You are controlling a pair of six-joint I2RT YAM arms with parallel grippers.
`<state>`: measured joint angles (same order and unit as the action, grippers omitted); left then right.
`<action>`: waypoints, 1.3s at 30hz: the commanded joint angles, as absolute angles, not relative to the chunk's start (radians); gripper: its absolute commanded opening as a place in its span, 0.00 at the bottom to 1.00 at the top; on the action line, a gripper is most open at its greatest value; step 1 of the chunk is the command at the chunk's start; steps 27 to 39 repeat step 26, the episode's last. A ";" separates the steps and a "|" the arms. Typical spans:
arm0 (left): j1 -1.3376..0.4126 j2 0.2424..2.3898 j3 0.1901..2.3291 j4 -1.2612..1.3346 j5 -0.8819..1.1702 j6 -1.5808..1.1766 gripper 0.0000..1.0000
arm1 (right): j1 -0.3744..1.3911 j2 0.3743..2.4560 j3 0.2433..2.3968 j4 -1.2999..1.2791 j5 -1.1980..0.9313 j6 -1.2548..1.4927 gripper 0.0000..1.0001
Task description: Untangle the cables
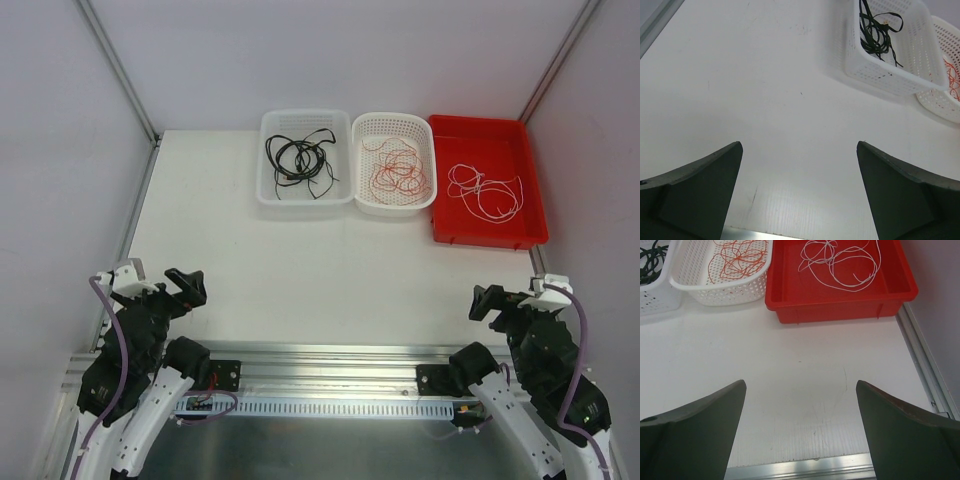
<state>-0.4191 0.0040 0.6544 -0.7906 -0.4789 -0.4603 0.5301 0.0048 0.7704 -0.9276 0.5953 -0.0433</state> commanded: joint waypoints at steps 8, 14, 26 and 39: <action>-0.420 -0.161 0.646 -0.787 -0.532 -0.485 0.99 | 0.526 -0.118 0.739 -0.882 0.632 -0.037 0.97; -0.419 -0.160 0.643 -0.788 -0.541 -0.486 0.99 | 0.526 -0.132 0.738 -0.881 0.626 -0.038 0.97; -0.411 -0.160 0.643 -0.788 -0.545 -0.488 0.99 | 0.528 -0.124 0.735 -0.871 0.609 -0.046 0.97; -0.411 -0.160 0.643 -0.788 -0.545 -0.488 0.99 | 0.528 -0.124 0.735 -0.871 0.609 -0.046 0.97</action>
